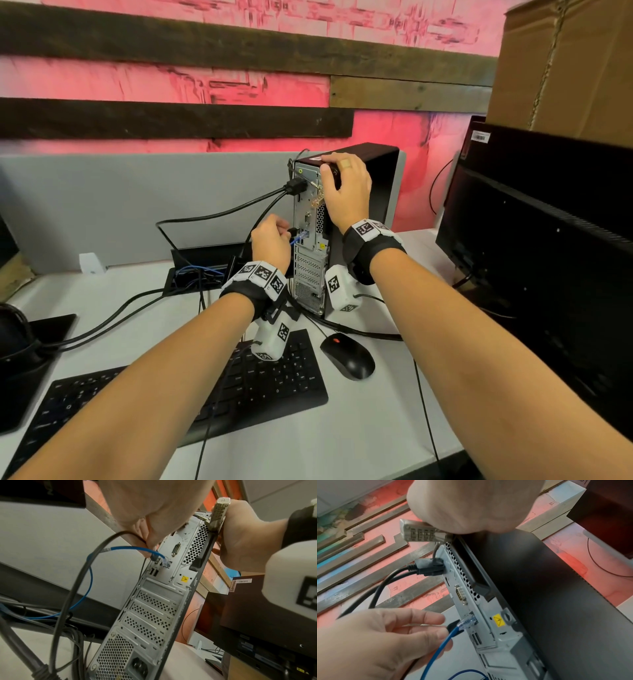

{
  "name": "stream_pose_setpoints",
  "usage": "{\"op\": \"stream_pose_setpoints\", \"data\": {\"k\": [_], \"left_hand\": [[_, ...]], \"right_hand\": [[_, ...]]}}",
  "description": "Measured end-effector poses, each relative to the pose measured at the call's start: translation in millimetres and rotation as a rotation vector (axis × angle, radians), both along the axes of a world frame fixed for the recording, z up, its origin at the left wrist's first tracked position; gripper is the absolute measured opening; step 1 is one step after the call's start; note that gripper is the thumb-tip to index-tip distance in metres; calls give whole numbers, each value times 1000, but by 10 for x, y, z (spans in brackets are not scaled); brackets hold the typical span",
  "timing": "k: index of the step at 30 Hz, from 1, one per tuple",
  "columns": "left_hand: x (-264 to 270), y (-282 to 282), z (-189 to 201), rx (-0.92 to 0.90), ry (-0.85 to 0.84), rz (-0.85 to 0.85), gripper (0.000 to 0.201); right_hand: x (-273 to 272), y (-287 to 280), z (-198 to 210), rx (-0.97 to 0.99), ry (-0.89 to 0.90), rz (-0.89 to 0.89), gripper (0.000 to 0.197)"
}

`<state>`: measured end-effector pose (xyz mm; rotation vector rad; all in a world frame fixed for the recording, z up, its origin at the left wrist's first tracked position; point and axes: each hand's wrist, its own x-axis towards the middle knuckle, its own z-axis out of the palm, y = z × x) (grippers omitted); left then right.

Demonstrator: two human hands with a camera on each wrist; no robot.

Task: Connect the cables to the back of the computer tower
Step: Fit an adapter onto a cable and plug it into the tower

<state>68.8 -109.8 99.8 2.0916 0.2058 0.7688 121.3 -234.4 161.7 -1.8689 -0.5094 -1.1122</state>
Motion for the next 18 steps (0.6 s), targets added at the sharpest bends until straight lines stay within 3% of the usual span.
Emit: {"op": "stream_pose_setpoints", "data": {"k": [18], "left_hand": [[-17,-71,-2,28,-20,42,24]], "right_hand": [[57,80,-55,99,-48,-9,33]]}}
